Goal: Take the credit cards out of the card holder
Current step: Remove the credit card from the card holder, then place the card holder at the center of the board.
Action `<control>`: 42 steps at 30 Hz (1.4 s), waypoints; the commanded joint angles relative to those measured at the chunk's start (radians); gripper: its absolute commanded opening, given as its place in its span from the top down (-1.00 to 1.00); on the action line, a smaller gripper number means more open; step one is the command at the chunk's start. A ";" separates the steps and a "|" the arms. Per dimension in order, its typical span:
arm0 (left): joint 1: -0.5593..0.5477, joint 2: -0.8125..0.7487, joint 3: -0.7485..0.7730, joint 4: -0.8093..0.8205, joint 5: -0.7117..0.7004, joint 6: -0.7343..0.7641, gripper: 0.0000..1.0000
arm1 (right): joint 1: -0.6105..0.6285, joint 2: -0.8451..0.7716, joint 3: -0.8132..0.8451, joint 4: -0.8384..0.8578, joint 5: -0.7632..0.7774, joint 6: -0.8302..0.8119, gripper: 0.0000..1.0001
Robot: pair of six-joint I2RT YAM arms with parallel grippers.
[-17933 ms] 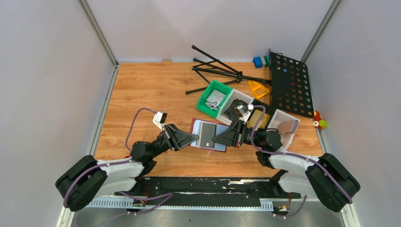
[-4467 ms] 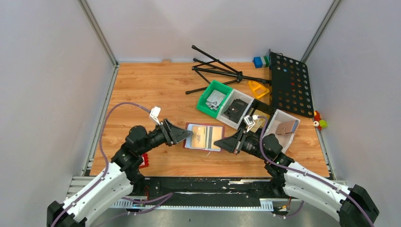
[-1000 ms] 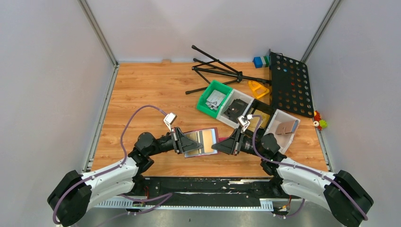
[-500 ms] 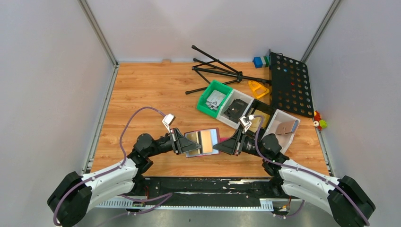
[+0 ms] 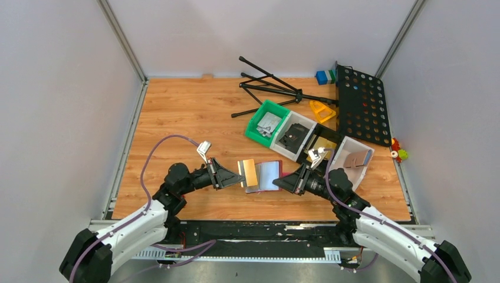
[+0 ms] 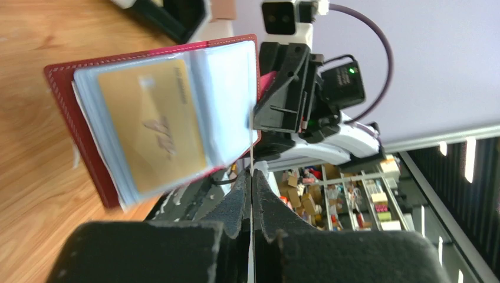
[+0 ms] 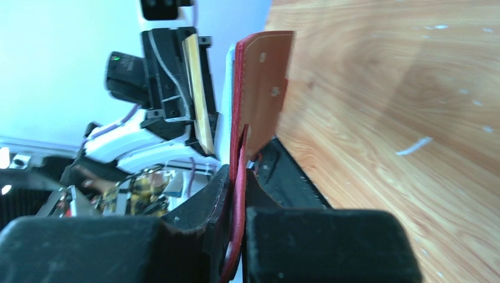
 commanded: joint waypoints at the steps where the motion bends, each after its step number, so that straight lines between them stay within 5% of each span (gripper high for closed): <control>1: 0.017 -0.047 0.091 -0.327 -0.040 0.173 1.00 | -0.005 0.001 -0.020 -0.151 0.104 -0.061 1.00; 6: 0.015 -0.058 0.152 -0.494 -0.087 0.288 1.00 | -0.005 0.089 -0.022 -0.150 0.120 -0.093 0.99; 10: 0.015 -0.043 0.178 -0.544 -0.089 0.330 1.00 | -0.005 0.149 0.011 -0.264 0.182 -0.138 0.73; 13: 0.016 -0.033 0.182 -0.548 -0.089 0.340 1.00 | -0.005 0.128 0.049 -0.366 0.236 -0.180 0.42; 18: 0.015 -0.017 0.186 -0.520 -0.083 0.337 1.00 | -0.005 0.004 0.126 -0.628 0.348 -0.261 0.39; 22: 0.007 0.015 0.187 -0.449 -0.055 0.315 1.00 | -0.004 -0.079 0.219 -0.816 0.462 -0.302 -0.25; 24: -0.003 0.035 0.185 -0.398 -0.041 0.298 1.00 | -0.004 -0.095 0.260 -0.854 0.466 -0.337 -0.31; 32: -0.049 0.113 0.154 -0.066 0.024 0.156 1.00 | -0.005 -0.052 0.276 -0.507 0.054 -0.334 -0.56; 42: -0.089 0.178 0.131 0.165 0.055 0.061 1.00 | -0.004 0.064 0.263 -0.147 -0.127 -0.240 -0.19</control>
